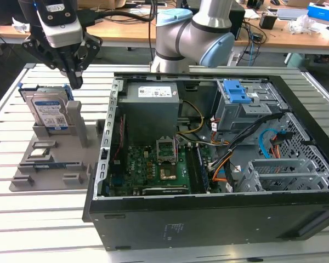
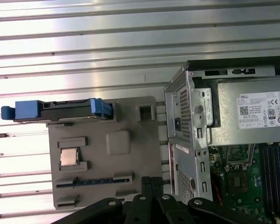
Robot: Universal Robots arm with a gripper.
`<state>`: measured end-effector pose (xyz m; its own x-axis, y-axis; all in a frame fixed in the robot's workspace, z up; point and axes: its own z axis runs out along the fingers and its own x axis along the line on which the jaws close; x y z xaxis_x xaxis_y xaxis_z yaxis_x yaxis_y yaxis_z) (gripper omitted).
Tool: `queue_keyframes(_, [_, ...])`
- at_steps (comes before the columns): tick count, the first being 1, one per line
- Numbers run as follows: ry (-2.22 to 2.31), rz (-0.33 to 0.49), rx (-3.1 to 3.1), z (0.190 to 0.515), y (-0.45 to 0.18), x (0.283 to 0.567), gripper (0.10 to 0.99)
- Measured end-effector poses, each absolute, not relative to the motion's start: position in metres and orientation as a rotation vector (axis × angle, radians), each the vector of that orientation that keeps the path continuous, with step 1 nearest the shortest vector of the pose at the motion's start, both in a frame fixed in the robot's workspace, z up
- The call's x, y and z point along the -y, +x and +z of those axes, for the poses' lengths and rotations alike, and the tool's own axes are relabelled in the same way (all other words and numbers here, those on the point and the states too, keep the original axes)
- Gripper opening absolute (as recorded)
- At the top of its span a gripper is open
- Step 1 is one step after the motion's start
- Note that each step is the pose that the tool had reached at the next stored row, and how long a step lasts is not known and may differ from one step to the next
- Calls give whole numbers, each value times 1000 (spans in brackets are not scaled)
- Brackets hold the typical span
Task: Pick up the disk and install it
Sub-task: 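Reach for the disk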
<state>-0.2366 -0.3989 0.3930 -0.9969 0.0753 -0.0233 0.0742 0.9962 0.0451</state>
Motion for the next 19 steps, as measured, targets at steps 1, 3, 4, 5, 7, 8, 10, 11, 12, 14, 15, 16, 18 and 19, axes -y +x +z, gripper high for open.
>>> queue_keyframes(1, [117, 69, -3114, 393, -238, 399, 106])
queue_keyframes(3, [117, 69, -3114, 393, -240, 399, 106])
queue_keyframes(4, [116, 69, -3114, 393, -240, 399, 106])
queue_keyframes(5, [117, 69, -3114, 393, -241, 399, 106])
queue_keyframes(7, [117, 69, -3114, 393, -245, 399, 106])
queue_keyframes(8, [117, 69, -3114, 393, -246, 399, 106])
queue_keyframes(10, [117, 69, -3114, 393, -250, 399, 106])
queue_keyframes(11, [117, 69, -3114, 393, -252, 399, 106])
queue_keyframes(12, [117, 69, -3114, 393, -253, 399, 106])
queue_keyframes(14, [117, 69, -3114, 393, -255, 399, 106])
queue_keyframes(15, [117, 69, -3114, 393, -256, 399, 106])
queue_keyframes(16, [117, 69, -3114, 393, -257, 399, 106])
queue_keyframes(18, [117, 69, -3114, 393, -261, 399, 106])
queue_keyframes(19, [117, 69, -3114, 393, -263, 399, 106])
